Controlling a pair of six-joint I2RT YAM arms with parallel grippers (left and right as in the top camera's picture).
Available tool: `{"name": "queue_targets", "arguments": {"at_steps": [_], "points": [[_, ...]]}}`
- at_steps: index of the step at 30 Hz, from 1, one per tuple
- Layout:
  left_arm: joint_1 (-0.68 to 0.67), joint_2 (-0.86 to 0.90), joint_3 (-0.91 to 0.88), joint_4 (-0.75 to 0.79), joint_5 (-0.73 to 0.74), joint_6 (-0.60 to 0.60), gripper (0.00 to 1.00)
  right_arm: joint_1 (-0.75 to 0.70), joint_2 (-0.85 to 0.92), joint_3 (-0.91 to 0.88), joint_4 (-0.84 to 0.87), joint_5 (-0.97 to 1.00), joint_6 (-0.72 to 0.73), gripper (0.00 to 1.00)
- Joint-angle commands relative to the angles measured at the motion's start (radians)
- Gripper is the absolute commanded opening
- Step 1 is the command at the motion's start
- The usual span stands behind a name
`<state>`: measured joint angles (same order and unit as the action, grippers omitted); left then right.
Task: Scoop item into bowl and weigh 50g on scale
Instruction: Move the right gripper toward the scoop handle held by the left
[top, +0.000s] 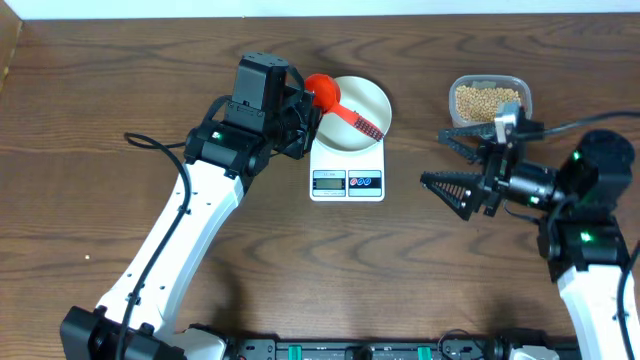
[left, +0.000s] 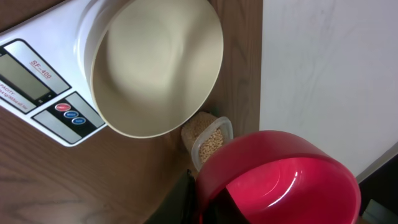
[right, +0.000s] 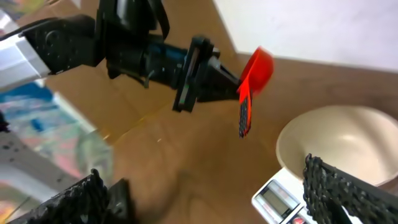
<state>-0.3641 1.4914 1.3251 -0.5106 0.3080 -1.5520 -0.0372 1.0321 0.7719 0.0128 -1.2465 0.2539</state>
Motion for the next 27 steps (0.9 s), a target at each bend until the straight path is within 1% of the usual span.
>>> {"name": "queue_targets", "arguments": {"at_steps": [1,9,14,18,21,27], "points": [[-0.002,0.008,0.01,0.002,-0.011,-0.01,0.07,-0.01,0.047,0.019,-0.002,-0.085,0.015,0.99],[-0.002,0.008,0.01,-0.008,-0.01,-0.005,0.07,-0.01,0.075,0.019,-0.002,-0.066,0.015,0.99],[-0.002,0.008,0.01,-0.012,-0.003,0.037,0.07,-0.01,0.075,0.019,-0.002,-0.053,0.015,0.99],[-0.002,0.008,0.01,-0.015,-0.003,0.036,0.07,-0.004,0.075,0.019,-0.002,-0.049,0.015,0.99],[-0.002,0.008,0.01,-0.015,-0.004,0.036,0.07,0.005,0.076,0.019,-0.007,0.005,0.035,0.99],[-0.002,0.008,0.01,-0.014,-0.015,0.029,0.07,0.047,0.077,0.019,-0.026,0.19,0.154,0.99]]}}
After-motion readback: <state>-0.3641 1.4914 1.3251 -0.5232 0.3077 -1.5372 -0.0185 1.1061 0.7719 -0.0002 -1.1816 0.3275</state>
